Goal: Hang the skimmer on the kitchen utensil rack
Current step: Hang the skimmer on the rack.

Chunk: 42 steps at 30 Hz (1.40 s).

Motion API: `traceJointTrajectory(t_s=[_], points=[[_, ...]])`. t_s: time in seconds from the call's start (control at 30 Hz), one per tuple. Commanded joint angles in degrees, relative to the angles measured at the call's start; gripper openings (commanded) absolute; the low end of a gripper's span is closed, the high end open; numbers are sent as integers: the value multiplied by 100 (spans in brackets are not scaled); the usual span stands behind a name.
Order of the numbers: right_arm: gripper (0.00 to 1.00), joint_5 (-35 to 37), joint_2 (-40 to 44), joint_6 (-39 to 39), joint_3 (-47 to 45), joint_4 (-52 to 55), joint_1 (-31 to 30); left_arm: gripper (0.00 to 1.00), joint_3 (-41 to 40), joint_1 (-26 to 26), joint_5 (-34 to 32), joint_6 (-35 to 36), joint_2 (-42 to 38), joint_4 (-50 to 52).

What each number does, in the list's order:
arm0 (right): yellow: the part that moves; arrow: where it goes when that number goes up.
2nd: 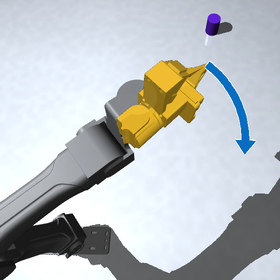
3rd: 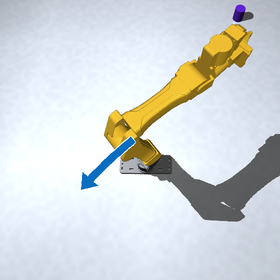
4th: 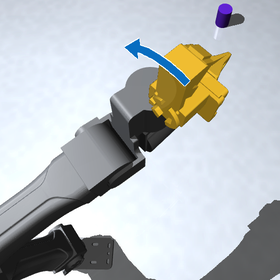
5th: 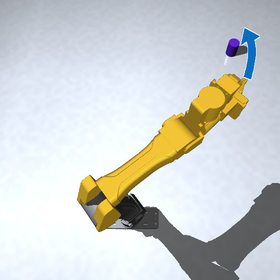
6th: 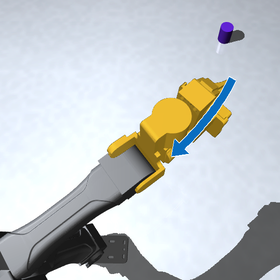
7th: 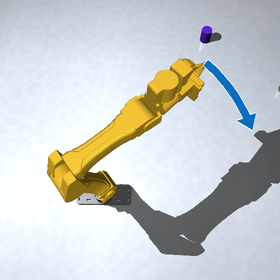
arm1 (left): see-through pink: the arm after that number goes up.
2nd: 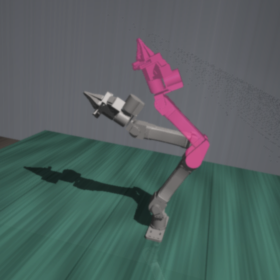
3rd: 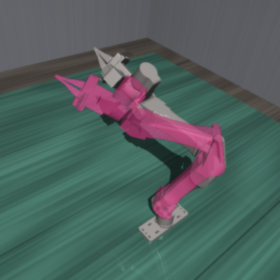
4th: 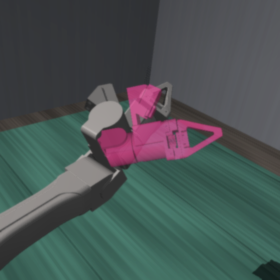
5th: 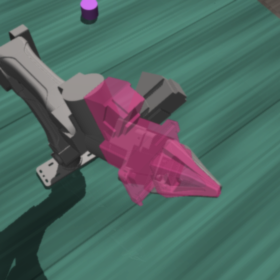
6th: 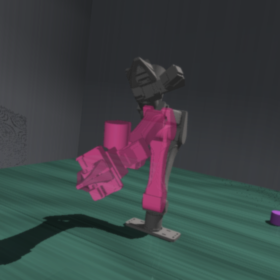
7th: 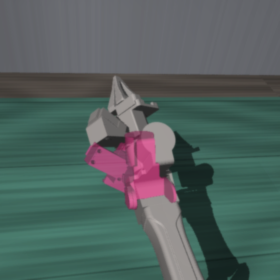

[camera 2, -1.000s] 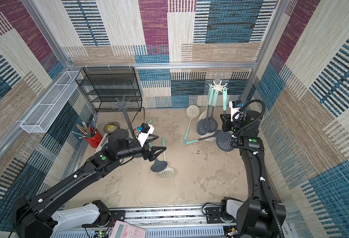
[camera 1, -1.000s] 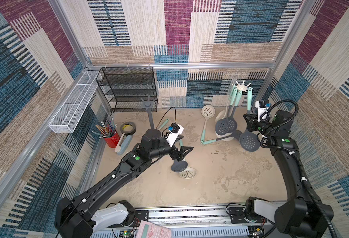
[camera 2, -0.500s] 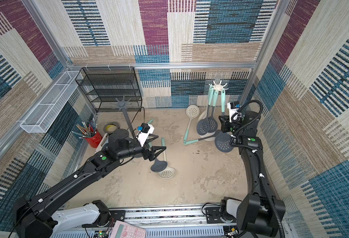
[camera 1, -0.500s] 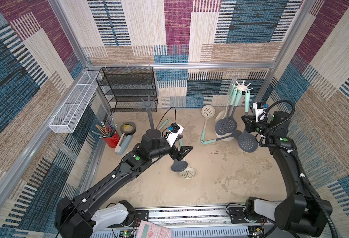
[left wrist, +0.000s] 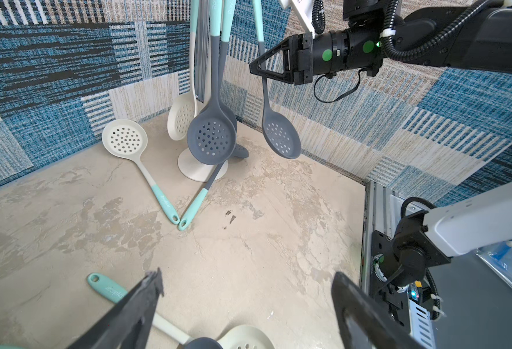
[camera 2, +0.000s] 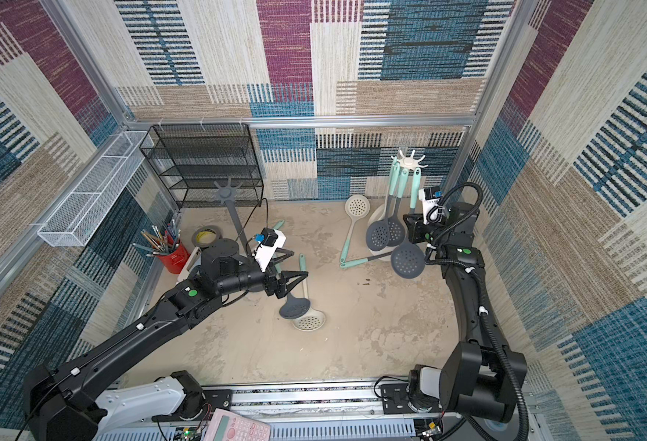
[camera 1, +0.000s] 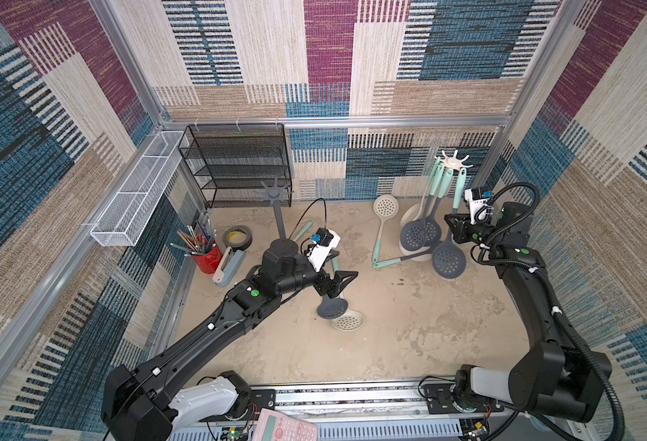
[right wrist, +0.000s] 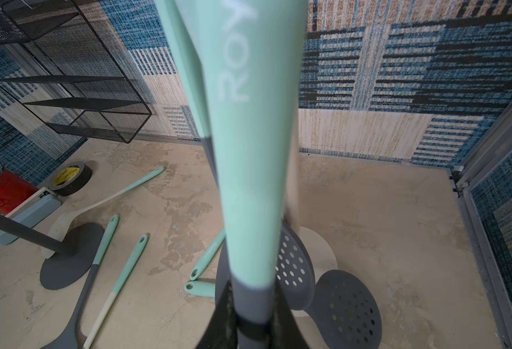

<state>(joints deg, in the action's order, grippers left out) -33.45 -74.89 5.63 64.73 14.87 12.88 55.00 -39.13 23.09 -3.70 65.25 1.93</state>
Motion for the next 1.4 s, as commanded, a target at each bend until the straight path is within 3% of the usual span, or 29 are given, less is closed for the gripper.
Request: traceJointTrajectory(t_s=[0.0, 0.37, 0.83, 1.17, 1.37], points=[[17, -63, -154, 2, 196, 73, 3, 90, 28, 2, 94, 80, -18, -156], [22, -137, -491, 1, 565, 402, 4, 90, 41, 2, 90, 116, -33, -116], [55, 310, -189, -340, 614, 247, 3, 90, 72, 2, 48, 133, -13, -31], [61, 1444, 1691, -1934, -1343, -968, -170, 90, 107, 2, -58, 144, 155, 51], [60, 2254, 2608, -2503, -2219, -1227, -1082, 90, 101, -12, -136, 24, 309, 65]])
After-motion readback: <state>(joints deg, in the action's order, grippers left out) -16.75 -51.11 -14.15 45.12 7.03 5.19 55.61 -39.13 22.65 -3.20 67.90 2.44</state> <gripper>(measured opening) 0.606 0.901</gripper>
